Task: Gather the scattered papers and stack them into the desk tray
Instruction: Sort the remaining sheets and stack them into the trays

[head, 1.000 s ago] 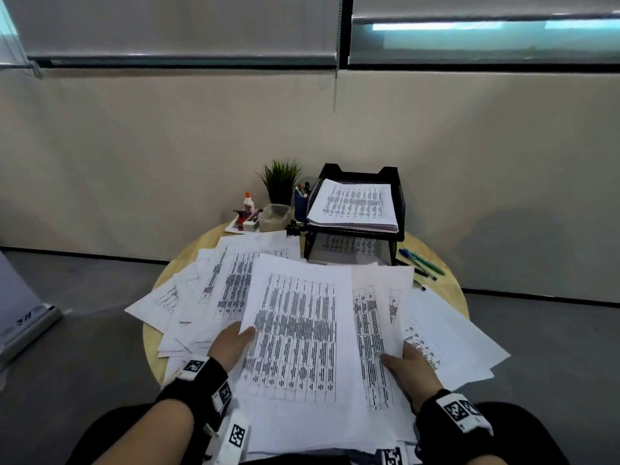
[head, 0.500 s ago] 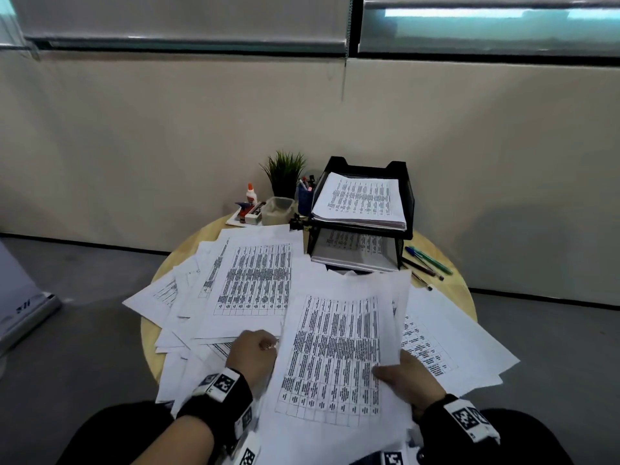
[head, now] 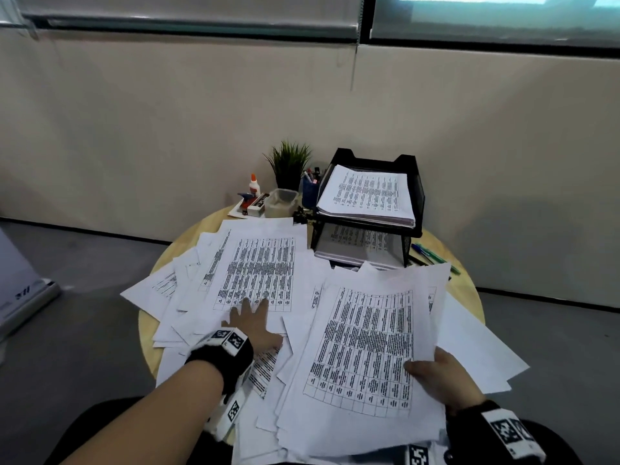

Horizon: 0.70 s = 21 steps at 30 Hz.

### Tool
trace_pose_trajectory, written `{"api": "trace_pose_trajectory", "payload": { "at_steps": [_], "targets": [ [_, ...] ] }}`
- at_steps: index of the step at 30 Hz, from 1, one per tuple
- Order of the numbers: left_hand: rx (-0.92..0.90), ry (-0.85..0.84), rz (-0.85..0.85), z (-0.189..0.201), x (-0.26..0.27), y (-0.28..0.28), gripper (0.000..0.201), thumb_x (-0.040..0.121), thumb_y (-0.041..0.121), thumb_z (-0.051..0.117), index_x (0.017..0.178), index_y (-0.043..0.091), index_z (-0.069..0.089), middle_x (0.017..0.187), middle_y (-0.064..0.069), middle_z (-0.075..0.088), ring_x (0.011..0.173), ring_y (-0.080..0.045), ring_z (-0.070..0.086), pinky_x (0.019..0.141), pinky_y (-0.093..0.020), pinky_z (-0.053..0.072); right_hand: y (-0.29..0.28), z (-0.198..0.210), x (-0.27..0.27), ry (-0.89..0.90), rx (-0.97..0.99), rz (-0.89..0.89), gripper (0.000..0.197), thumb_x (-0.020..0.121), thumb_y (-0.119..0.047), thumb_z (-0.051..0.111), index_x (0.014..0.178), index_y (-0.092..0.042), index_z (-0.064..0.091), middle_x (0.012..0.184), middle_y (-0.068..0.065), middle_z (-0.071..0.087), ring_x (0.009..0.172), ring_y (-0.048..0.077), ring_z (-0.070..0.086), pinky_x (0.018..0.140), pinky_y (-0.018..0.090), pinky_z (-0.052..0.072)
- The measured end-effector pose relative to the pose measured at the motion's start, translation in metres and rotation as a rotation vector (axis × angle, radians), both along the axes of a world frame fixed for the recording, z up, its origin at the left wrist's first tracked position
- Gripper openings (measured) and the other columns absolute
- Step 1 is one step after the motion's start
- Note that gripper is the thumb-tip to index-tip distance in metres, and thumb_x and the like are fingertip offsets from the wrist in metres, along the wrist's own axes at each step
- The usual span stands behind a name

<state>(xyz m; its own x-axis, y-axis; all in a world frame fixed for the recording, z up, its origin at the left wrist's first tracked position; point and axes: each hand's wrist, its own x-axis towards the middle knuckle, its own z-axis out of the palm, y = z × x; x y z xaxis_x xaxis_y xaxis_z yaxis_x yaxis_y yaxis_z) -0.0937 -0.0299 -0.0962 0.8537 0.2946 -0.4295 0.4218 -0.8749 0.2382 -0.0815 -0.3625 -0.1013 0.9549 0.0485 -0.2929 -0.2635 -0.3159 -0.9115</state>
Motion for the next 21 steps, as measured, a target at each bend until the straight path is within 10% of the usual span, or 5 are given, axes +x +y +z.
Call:
{"api": "trace_pose_trajectory", "payload": {
  "at_steps": [6,11,17,21],
  "targets": [
    [0.197,0.041,-0.213,0.003,0.006,0.007,0.087,0.086,0.061,0.042,0.15,0.029,-0.008,0.157,-0.012,-0.013,0.142,-0.041,0.013,0.111,-0.05,0.028,0.0,-0.001,0.003,0.006,-0.017,0.017,0.017,0.08,0.011,0.06,0.086,-0.002,0.067,0.076,0.003,0.07,0.066,0.016,0.066,0.058,0.024,0.05],
    [0.291,0.013,-0.331,0.007,0.005,0.005,0.07,0.095,0.034,0.033,0.15,0.025,-0.01,0.156,-0.019,-0.013,0.123,-0.038,0.046,0.094,-0.04,0.045,0.004,0.004,-0.001,-0.008,-0.001,0.025,0.021,0.081,0.009,0.06,0.078,-0.01,0.066,0.071,-0.002,0.069,0.062,0.012,0.065,0.051,0.022,0.046],
    [0.273,-0.155,-0.231,0.016,0.004,0.017,0.064,0.095,0.015,0.034,0.151,0.023,0.005,0.128,-0.013,0.055,0.104,-0.026,0.06,0.087,-0.035,0.049,0.005,0.008,-0.003,0.027,0.055,0.002,0.016,0.083,0.006,0.059,0.089,-0.006,0.067,0.081,0.008,0.073,0.072,0.025,0.068,0.063,0.032,0.053],
    [0.066,-0.334,-0.023,0.035,0.001,0.026,0.048,0.102,0.032,0.025,0.149,0.028,0.018,0.108,-0.013,0.066,0.082,-0.023,0.061,0.073,-0.028,0.049,0.01,0.012,-0.005,0.053,0.134,-0.044,0.019,0.082,0.009,0.059,0.097,-0.001,0.067,0.084,0.009,0.074,0.076,0.028,0.071,0.07,0.037,0.057]
  ]
}}
